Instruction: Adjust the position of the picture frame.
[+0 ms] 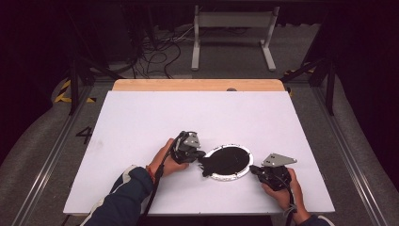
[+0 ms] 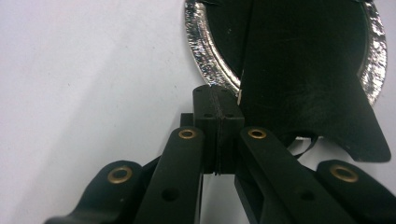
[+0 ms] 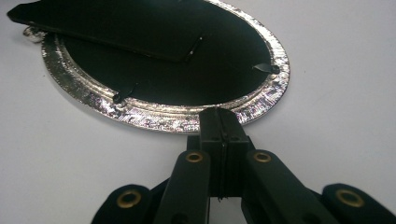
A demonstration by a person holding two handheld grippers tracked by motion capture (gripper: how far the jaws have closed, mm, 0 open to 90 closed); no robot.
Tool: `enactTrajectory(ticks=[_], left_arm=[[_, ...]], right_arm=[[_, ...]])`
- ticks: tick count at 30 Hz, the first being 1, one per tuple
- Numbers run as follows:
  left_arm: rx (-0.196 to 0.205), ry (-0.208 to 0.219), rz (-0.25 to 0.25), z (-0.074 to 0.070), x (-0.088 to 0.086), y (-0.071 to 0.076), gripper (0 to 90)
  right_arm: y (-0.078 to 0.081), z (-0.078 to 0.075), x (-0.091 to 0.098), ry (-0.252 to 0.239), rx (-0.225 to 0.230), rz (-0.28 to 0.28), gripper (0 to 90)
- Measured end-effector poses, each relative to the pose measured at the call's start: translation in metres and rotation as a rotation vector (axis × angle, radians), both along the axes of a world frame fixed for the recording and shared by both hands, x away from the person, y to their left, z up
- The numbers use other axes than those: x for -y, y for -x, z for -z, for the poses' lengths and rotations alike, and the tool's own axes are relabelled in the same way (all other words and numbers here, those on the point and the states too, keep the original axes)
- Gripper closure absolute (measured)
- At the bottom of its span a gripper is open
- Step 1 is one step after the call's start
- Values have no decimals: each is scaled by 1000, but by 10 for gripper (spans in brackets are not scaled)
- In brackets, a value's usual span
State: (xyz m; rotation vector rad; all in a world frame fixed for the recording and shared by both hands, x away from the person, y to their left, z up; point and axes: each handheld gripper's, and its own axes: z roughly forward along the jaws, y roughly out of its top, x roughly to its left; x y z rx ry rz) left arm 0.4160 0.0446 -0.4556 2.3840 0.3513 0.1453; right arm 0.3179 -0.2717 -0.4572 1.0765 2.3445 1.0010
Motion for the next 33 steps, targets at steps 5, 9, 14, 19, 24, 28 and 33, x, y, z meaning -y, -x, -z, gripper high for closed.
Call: enactTrajectory(ticks=[5, 9, 14, 19, 24, 28, 33], left_arm=[[-4, -11, 11, -1, -6, 5, 900], [-2, -17, 9, -1, -12, 10, 900], [-12, -8, 8, 0, -21, 16, 900], [-6, 0, -1, 1, -29, 21, 900], [-16, 4, -9, 2, -36, 29, 897], [-37, 30, -19, 4, -44, 35, 886], [-57, 62, -29, 7, -49, 39, 897]], right_arm=[[-7, 0, -8, 26, 16, 8, 900], [-15, -1, -12, 29, 17, 12, 900], [-26, -1, -19, 35, 22, 15, 900], [-31, -1, -25, 43, 29, 20, 900], [-17, -1, -28, 42, 18, -21, 900], [-12, -2, -32, 38, -1, -45, 900], [-18, -2, -39, 48, 2, -35, 900]])
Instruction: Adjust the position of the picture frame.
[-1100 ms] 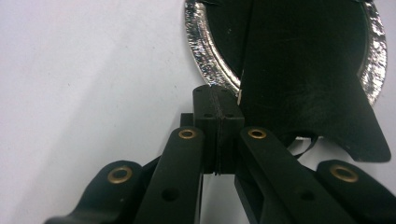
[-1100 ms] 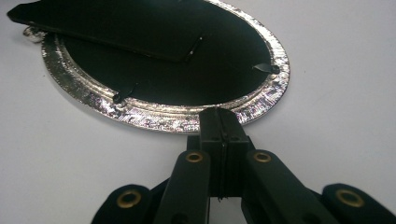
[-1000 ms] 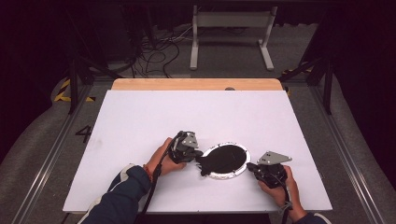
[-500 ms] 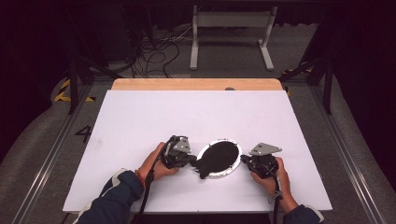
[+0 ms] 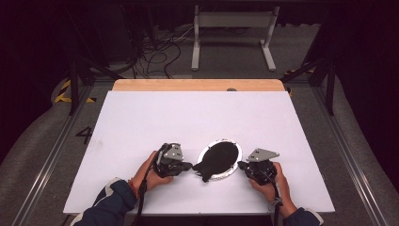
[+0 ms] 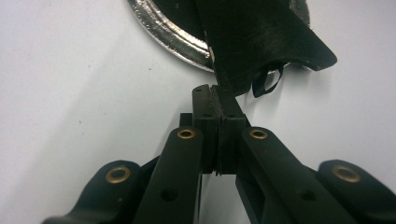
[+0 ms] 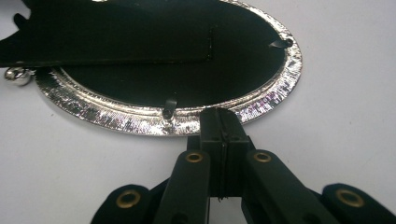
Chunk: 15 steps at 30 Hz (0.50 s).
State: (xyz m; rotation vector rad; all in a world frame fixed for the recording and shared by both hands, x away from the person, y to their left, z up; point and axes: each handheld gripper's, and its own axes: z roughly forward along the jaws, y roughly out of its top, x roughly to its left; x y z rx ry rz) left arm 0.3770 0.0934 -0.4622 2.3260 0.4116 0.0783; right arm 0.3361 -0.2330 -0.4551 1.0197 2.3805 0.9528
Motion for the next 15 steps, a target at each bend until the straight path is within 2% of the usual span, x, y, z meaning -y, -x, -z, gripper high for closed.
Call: enactTrajectory(ticks=[2, 11, 15], left_arm=[[-8, 5, -4, 0, -2, 3, 900], [4, 0, 5, 0, -3, 12, 900], [6, -3, 6, 0, -2, 16, 899]], right_arm=[[-3, 0, -4, 13, 9, -1, 900], [-25, 1, -16, 41, 44, -6, 900], [-23, -1, -15, 25, 14, -33, 900]])
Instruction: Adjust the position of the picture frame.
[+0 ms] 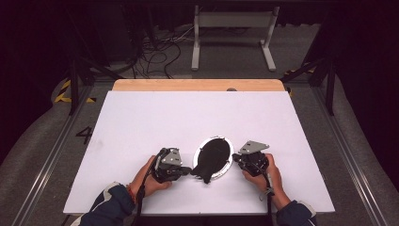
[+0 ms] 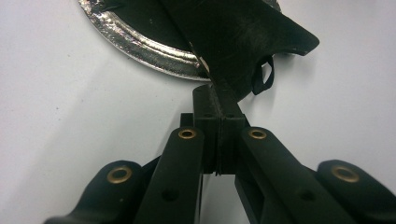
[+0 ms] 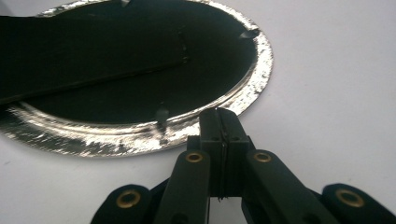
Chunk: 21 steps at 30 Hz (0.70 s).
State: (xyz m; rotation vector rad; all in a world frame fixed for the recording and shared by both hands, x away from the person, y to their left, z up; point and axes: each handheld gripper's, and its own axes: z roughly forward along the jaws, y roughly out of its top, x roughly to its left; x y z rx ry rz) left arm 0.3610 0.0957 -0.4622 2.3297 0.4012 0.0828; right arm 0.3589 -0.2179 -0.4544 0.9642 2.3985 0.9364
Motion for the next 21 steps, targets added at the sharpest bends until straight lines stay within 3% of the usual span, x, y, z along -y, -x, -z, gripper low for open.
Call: enactTrajectory(ticks=[4, 10, 16, 21], left_arm=[[-1, 0, 8, 0, 1, 5, 900], [-11, 2, 0, 0, 3, 8, 900], [-18, 18, -17, 1, 5, 9, 900], [0, 8, -26, 1, 7, 12, 900]], right_arm=[[11, 0, 0, -16, -27, -48, 900], [12, 3, -4, -70, -34, -36, 900], [4, 4, -16, -47, -2, -16, 900], [11, 3, -16, -54, -27, -42, 900]])
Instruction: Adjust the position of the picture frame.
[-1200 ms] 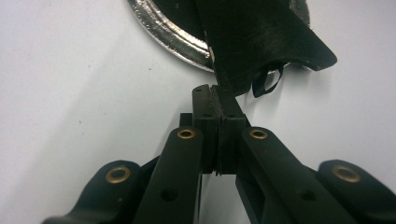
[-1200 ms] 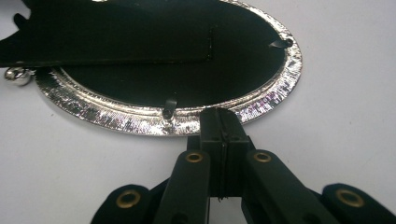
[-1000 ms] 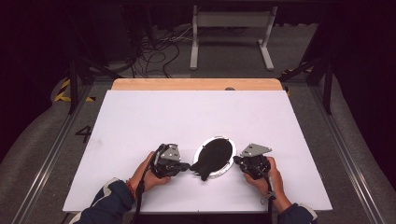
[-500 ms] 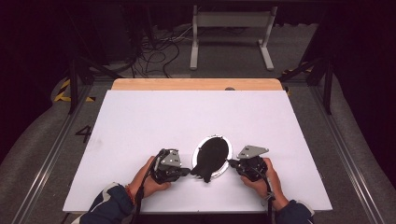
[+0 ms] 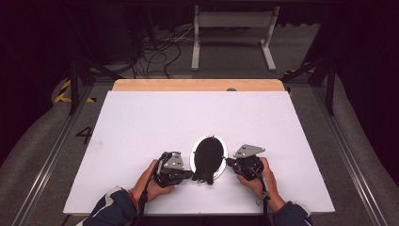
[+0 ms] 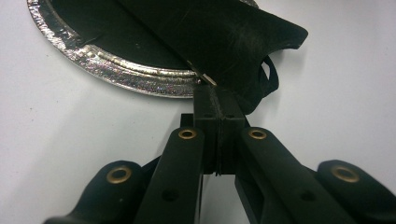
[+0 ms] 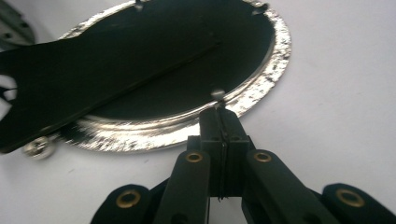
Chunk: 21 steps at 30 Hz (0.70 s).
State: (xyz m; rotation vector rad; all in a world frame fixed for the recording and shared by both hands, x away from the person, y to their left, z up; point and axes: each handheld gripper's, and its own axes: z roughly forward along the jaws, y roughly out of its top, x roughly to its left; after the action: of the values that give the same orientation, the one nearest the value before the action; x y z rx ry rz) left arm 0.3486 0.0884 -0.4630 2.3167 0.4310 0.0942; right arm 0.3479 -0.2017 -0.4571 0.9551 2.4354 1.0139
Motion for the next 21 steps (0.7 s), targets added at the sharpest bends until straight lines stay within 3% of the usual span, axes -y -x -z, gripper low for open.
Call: enactTrajectory(ticks=[7, 10, 11, 13, 19, 21], left_arm=[[-9, 12, -3, 1, 0, -1, 900], [-3, 10, -8, 1, 2, -2, 899], [25, -18, -7, -1, 4, -1, 900], [25, -21, -11, -1, 5, -2, 900], [-21, 18, -21, 1, 5, -7, 899], [-7, 6, -25, 0, 6, -6, 899]], right_arm=[[10, 0, -4, -17, -25, -14, 900], [8, 0, -5, -19, -16, 9, 900], [6, 1, -5, -21, -13, 14, 900], [3, 1, -5, -19, -6, 29, 900], [-5, 2, -7, -27, 4, 47, 900], [-7, 2, -7, -28, 7, 52, 900]])
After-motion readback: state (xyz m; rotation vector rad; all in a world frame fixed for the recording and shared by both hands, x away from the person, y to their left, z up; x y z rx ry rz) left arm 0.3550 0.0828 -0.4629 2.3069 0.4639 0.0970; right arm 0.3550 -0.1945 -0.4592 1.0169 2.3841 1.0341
